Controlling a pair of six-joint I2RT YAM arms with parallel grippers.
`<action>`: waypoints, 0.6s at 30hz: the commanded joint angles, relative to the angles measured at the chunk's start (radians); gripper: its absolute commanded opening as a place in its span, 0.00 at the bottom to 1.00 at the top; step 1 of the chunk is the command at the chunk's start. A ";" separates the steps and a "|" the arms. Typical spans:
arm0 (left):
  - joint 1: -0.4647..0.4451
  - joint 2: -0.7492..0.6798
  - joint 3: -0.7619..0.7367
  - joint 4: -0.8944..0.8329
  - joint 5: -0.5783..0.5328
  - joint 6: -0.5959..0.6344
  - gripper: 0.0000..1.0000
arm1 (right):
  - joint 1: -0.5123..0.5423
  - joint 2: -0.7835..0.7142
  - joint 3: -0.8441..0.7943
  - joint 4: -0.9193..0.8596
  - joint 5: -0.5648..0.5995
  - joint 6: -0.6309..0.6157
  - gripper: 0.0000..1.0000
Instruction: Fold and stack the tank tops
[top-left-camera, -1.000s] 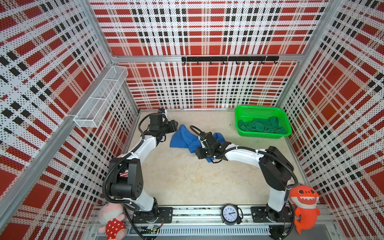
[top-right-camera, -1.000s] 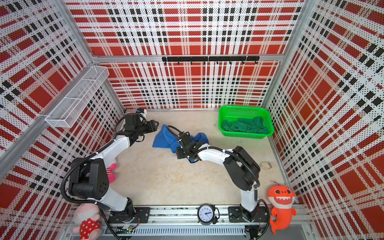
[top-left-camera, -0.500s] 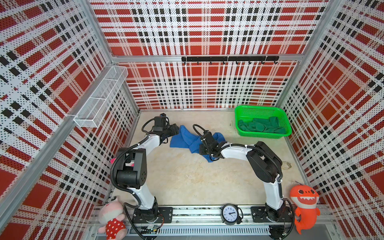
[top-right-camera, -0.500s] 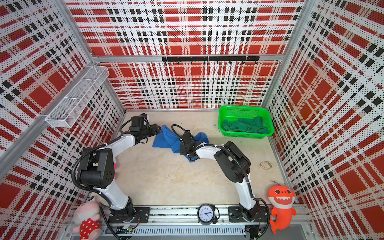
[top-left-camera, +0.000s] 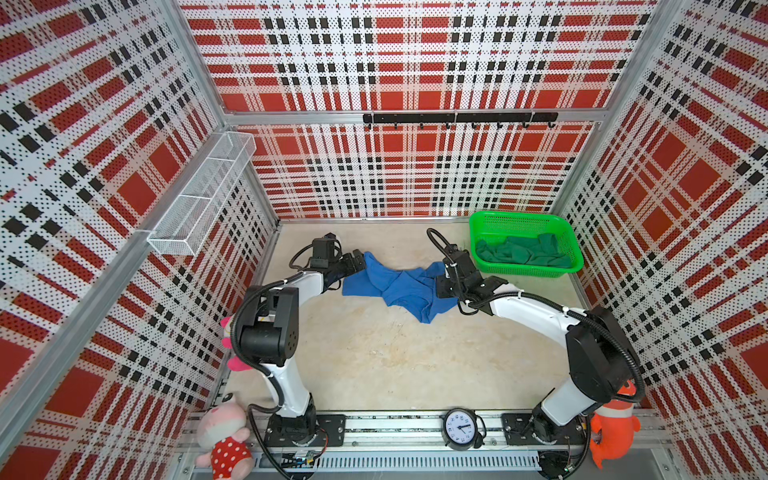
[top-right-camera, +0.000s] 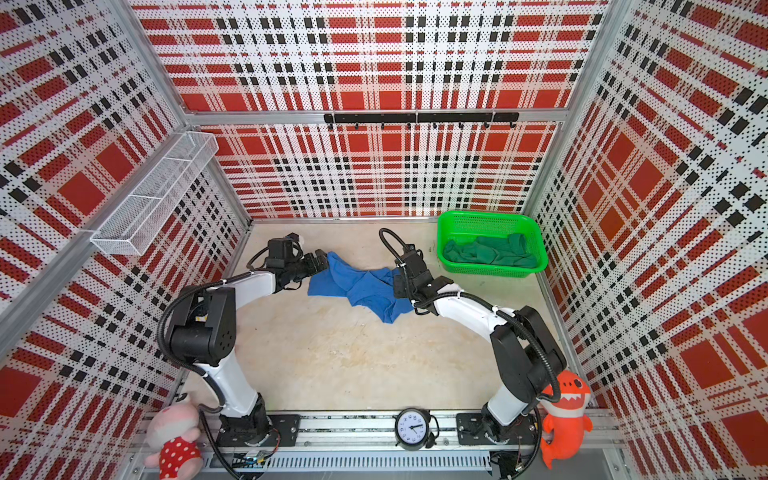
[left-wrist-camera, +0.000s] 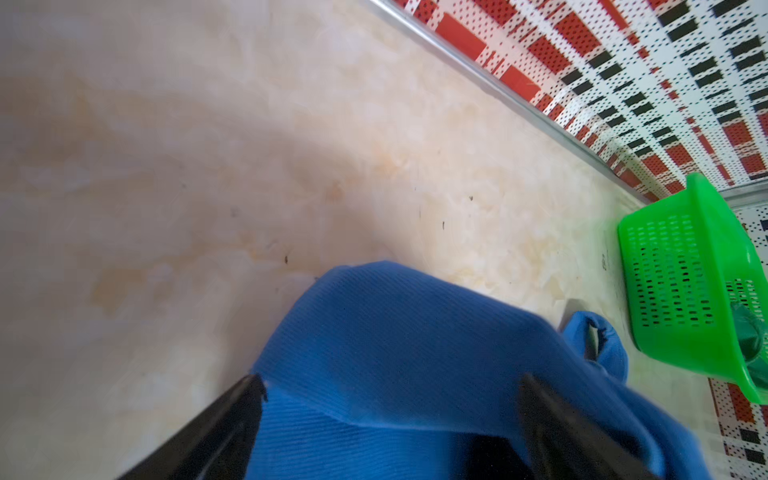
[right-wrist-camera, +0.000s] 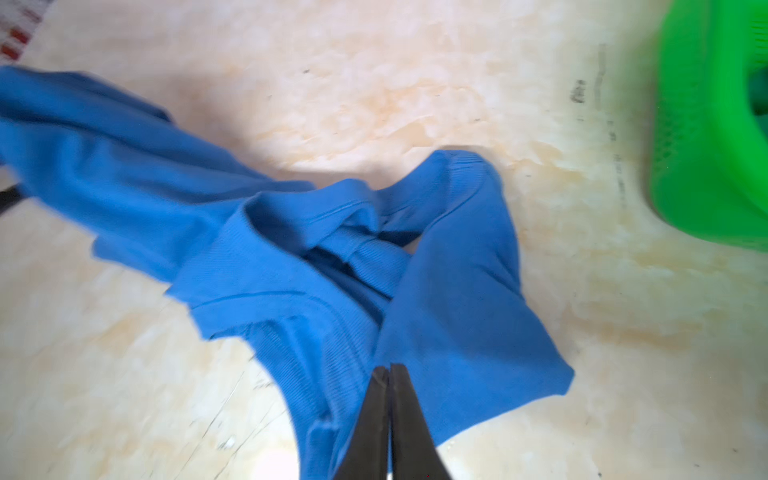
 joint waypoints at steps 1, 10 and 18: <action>0.005 0.037 0.008 0.073 0.061 -0.046 0.98 | 0.009 -0.008 -0.027 0.005 -0.105 -0.012 0.29; -0.027 0.096 -0.035 0.143 0.119 -0.163 0.26 | 0.006 -0.069 -0.068 0.029 -0.096 0.030 0.46; -0.100 -0.029 -0.108 0.181 0.064 -0.221 0.00 | -0.077 -0.154 -0.123 -0.034 -0.129 0.025 0.46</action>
